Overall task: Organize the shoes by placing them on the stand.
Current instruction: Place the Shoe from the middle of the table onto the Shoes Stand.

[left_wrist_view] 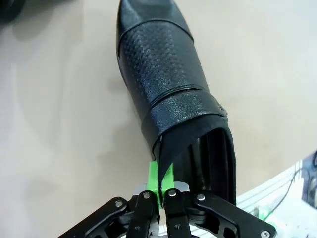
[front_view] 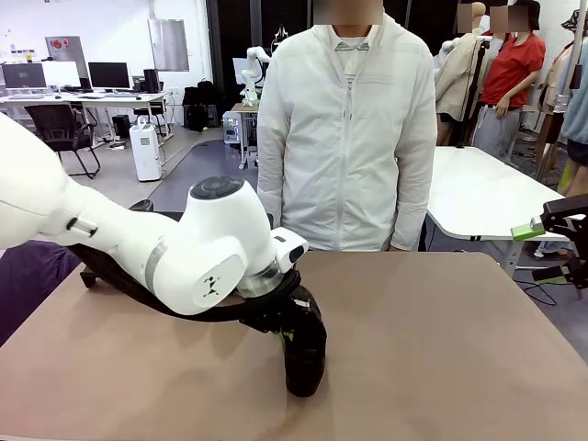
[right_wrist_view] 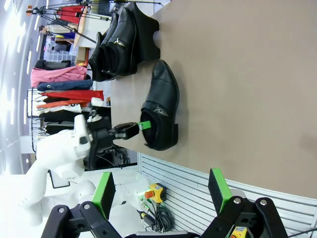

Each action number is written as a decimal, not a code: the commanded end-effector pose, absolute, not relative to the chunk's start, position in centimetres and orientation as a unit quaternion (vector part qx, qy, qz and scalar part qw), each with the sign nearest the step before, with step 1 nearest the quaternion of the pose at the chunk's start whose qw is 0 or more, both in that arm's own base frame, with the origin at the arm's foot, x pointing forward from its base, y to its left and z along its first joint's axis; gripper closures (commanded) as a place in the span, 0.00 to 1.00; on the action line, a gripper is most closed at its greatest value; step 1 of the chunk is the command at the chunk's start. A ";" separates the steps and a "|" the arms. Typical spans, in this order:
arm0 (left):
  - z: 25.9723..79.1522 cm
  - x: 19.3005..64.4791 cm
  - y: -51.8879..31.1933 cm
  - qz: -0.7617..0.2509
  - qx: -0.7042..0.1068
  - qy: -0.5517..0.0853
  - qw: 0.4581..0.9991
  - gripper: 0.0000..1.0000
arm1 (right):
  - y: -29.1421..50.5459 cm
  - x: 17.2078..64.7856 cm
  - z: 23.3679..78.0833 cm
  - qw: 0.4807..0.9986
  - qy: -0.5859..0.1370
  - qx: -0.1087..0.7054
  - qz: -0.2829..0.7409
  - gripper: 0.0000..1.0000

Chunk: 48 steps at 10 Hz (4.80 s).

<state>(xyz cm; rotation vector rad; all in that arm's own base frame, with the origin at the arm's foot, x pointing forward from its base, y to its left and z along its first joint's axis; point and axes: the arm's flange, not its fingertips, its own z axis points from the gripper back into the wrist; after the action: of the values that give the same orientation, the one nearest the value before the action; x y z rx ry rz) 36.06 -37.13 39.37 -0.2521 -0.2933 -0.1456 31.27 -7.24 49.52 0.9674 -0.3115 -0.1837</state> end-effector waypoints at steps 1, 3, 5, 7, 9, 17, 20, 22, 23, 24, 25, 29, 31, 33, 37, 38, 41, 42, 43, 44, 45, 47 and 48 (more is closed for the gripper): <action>46.0 31.9 -34.2 -0.179 -0.129 -0.178 0.959 1.00 | -7.2 31.4 50.0 0.863 -0.151 0.473 -0.093 0.00; 49.4 28.6 -30.3 -0.228 -0.137 -0.205 0.942 1.00 | -7.2 31.4 50.0 0.863 -0.151 0.473 -0.093 0.00; 51.0 27.4 -24.3 -0.230 -0.111 -0.249 0.934 1.00 | -7.2 31.4 50.0 0.863 -0.151 0.473 -0.093 0.00; 51.3 27.8 -16.2 -0.225 -0.101 -0.242 0.938 1.00 | -7.2 31.4 50.0 0.863 -0.151 0.473 -0.093 0.00; 50.8 27.3 -8.7 -0.155 -0.120 -0.238 0.951 1.00 | -7.2 31.4 50.0 0.863 -0.151 0.473 -0.093 0.00; 53.9 29.9 -9.2 -0.129 -0.113 -0.210 0.963 1.00 | -7.2 31.4 50.0 0.863 -0.151 0.473 -0.093 0.00; 55.9 43.7 -5.5 -0.141 -0.145 -0.218 0.955 1.00 | -7.2 31.4 50.0 0.863 -0.151 0.473 -0.093 0.00; 54.2 51.4 -2.9 -0.094 -0.144 -0.245 0.954 1.00 | -7.2 31.4 50.0 0.863 -0.151 0.473 -0.093 0.00; 53.4 53.5 -1.6 -0.050 -0.149 -0.251 0.955 1.00 | -7.2 31.4 50.0 0.863 -0.151 0.473 -0.093 0.00; 52.7 54.6 -1.0 -0.025 -0.157 -0.267 0.950 1.00 | -7.2 31.4 50.0 0.863 -0.151 0.473 -0.093 0.00; 51.9 55.3 -0.7 -0.025 -0.177 -0.271 0.946 1.00 | -7.2 31.4 50.0 0.863 -0.151 0.473 -0.093 0.00; 49.0 56.7 0.3 0.005 -0.155 -0.251 0.955 1.00 | -7.2 31.4 50.0 0.863 -0.151 0.473 -0.093 0.00; 47.8 56.6 0.4 0.008 -0.146 -0.260 0.954 1.00 | -7.2 31.4 50.0 0.863 -0.151 0.473 -0.093 0.00; 46.2 56.5 0.5 0.024 -0.137 -0.287 0.948 1.00 | -7.2 31.4 50.0 0.863 -0.151 0.473 -0.093 0.00; 44.0 57.3 0.4 0.025 -0.123 -0.307 0.943 1.00 | -7.2 31.4 50.0 0.863 -0.151 0.473 -0.093 0.00; 43.7 57.4 0.4 0.025 -0.120 -0.304 0.945 1.00 | -7.2 31.4 50.0 0.863 -0.151 0.473 -0.093 0.00; 43.7 57.2 0.2 0.029 -0.109 -0.306 0.945 0.43 | -7.2 31.4 50.0 0.863 -0.151 0.473 -0.093 0.00; 44.0 56.9 0.0 0.028 -0.108 -0.307 0.945 0.00 | -7.2 31.4 50.0 0.863 -0.151 0.473 -0.093 0.00; 44.3 56.6 -0.3 0.026 -0.100 -0.312 0.944 0.00 | -7.2 31.4 50.0 0.863 -0.151 0.473 -0.093 0.00; 44.7 56.3 -0.6 0.022 -0.102 -0.320 0.942 0.00 | -7.2 31.4 50.0 0.863 -0.151 0.473 -0.093 0.00; 45.1 56.0 -0.9 0.017 -0.100 -0.323 0.941 0.00 | -7.2 31.4 50.0 0.863 -0.151 0.473 -0.093 0.00; 47.0 54.3 -2.0 0.003 -0.100 -0.318 0.943 0.00 | -7.2 31.4 50.0 0.863 -0.151 0.473 -0.093 0.00; 48.4 52.8 -2.7 -0.016 -0.100 -0.315 0.944 0.00 | -7.2 31.4 50.0 0.863 -0.151 0.473 -0.093 0.00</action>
<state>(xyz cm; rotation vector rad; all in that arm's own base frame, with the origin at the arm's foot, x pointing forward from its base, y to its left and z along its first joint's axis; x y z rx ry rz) 54.80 -2.11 46.99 -0.2122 -0.6585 -0.0095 31.25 -7.28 49.53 0.9653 -0.3119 -0.1853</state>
